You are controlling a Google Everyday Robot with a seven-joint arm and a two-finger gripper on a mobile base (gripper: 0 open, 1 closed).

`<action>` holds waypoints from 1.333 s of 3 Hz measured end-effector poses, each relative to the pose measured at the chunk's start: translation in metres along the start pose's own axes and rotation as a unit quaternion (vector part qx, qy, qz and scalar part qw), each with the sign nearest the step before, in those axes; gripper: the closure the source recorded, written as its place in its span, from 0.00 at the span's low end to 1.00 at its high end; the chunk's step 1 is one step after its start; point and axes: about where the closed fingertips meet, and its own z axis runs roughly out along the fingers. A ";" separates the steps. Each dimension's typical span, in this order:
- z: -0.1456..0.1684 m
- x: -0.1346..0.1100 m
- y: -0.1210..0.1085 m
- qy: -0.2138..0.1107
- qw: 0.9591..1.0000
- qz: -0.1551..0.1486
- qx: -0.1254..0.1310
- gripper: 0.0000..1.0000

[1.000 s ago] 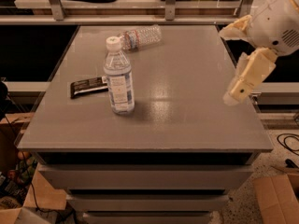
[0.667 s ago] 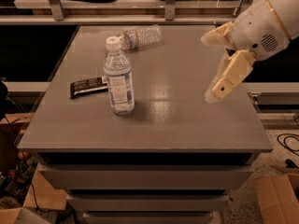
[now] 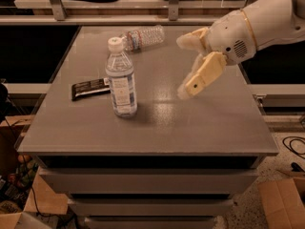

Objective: Knock blue plastic bottle over

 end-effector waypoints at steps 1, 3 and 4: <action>0.015 -0.023 -0.001 -0.063 0.998 -0.008 -0.016 0.00; 0.048 -0.050 0.005 -0.129 0.990 -0.023 -0.045 0.00; 0.068 -0.057 0.007 -0.153 0.986 -0.025 -0.060 0.00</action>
Offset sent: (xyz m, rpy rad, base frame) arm 0.0010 0.0707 0.0225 0.2840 -0.0294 0.1161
